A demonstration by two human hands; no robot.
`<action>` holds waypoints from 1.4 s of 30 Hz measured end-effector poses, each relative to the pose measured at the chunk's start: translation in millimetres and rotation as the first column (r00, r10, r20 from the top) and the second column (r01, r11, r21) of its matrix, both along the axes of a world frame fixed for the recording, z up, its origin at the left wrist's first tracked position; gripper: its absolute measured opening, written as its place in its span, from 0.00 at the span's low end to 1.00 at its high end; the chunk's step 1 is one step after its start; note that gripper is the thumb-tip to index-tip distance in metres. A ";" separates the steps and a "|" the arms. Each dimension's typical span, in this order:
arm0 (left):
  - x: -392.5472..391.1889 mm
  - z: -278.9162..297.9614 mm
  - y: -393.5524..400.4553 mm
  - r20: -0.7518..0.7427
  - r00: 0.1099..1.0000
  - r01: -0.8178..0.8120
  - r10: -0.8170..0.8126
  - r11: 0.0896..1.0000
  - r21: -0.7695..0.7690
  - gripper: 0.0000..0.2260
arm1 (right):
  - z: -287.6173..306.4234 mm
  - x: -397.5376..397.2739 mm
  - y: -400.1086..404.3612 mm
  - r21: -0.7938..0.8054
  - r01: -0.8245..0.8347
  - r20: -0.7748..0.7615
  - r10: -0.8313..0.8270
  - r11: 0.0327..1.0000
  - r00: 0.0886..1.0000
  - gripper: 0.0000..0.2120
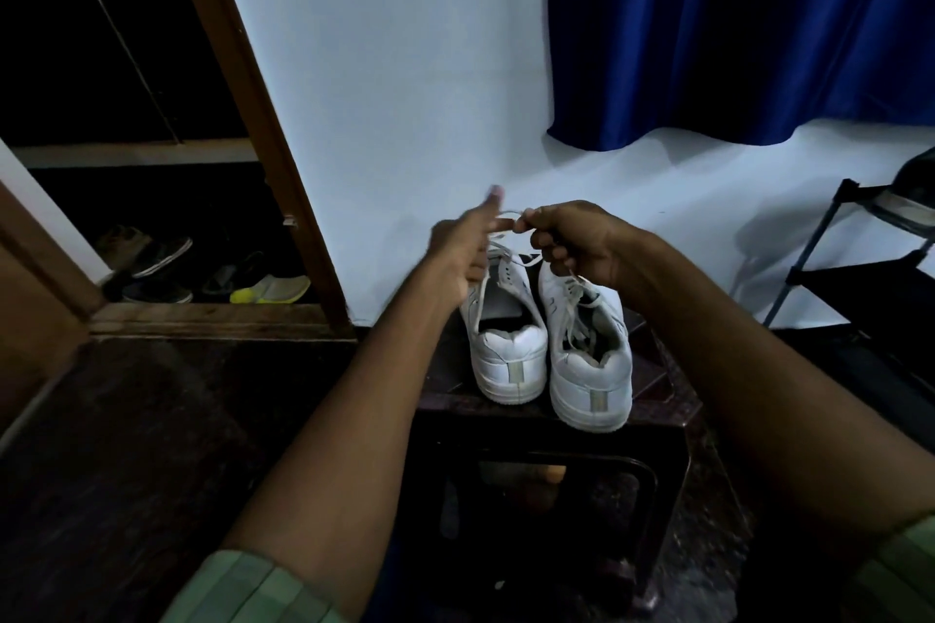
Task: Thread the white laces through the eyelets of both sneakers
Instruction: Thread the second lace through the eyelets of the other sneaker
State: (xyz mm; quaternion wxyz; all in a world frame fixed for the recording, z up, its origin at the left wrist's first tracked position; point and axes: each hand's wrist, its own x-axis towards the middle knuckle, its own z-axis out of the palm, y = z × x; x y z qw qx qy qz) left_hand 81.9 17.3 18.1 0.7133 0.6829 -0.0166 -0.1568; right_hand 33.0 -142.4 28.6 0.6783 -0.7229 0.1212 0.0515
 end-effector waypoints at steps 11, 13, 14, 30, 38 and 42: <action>19.0 -7.3 1.5 -0.168 0.958 -0.269 0.231 0.929 -0.255 0.10 | 7.8 -6.3 -6.2 -0.049 -0.172 -0.076 0.168 0.984 0.983 0.12; 15.7 -7.0 2.3 -0.157 0.987 -0.013 -0.014 0.985 -0.171 0.15 | 7.9 -5.0 -4.9 0.077 -0.117 -0.030 0.120 0.990 0.992 0.12; 10.9 -5.1 -0.1 -0.134 0.985 0.095 -0.113 0.986 -0.133 0.15 | 8.7 -5.0 -3.0 0.123 -0.111 -0.004 0.112 0.986 0.994 0.12; 16.2 -0.9 -1.5 -0.295 0.930 -0.002 -0.217 0.803 -0.596 0.20 | 11.8 -7.5 9.7 0.339 0.004 0.037 -0.018 0.941 0.999 0.13; 16.3 -5.6 -6.6 -0.334 0.923 0.003 -0.190 0.873 -0.488 0.16 | -2.0 -9.6 28.9 0.237 0.187 0.184 -0.233 0.953 0.955 0.02; 13.1 2.5 -3.5 -0.291 0.918 0.055 -0.270 0.812 -0.581 0.14 | -7.4 -10.0 37.2 0.104 0.227 0.308 -0.248 0.968 0.918 0.04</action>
